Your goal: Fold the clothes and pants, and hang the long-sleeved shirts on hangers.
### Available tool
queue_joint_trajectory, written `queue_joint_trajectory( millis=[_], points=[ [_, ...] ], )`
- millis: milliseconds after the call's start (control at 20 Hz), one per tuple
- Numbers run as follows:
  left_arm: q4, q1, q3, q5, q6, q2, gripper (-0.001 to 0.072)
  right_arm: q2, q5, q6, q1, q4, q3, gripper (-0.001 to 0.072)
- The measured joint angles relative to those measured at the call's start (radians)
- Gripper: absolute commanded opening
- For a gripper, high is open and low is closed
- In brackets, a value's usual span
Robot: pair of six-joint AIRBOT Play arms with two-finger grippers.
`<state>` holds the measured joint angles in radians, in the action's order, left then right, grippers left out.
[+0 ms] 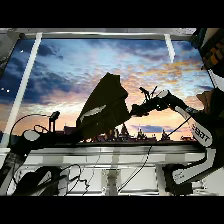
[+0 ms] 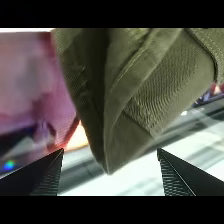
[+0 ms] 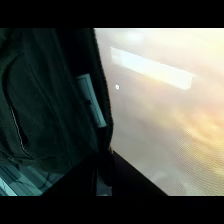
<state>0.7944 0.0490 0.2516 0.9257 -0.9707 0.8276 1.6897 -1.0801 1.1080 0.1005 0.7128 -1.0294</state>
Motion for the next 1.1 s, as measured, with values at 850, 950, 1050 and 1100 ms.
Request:
queue_joint_trajectory(
  millis=[850, 950, 1050, 1100],
  points=[
    [-0.197, -0.111, 0.236, 0.082, 0.171, 0.217, 0.0017, -0.162, -0.007, -0.049, -0.003, -0.001, 0.0, 0.0045],
    [-0.2, -0.102, 0.371, 0.154, 0.179, 0.215, 0.0017, -0.27, 0.016, -0.059, -0.008, -0.002, 0.0, 0.0045],
    [-0.207, -0.091, 0.52, 0.217, 0.178, 0.202, 0.0017, -0.398, 0.038, -0.059, -0.016, -0.001, 0.0, 0.0045],
    [-0.21, -0.083, 0.595, 0.24, 0.174, 0.189, 0.0017, -0.47, 0.051, -0.049, -0.022, -0.001, 0.0, 0.0045]
  ],
)
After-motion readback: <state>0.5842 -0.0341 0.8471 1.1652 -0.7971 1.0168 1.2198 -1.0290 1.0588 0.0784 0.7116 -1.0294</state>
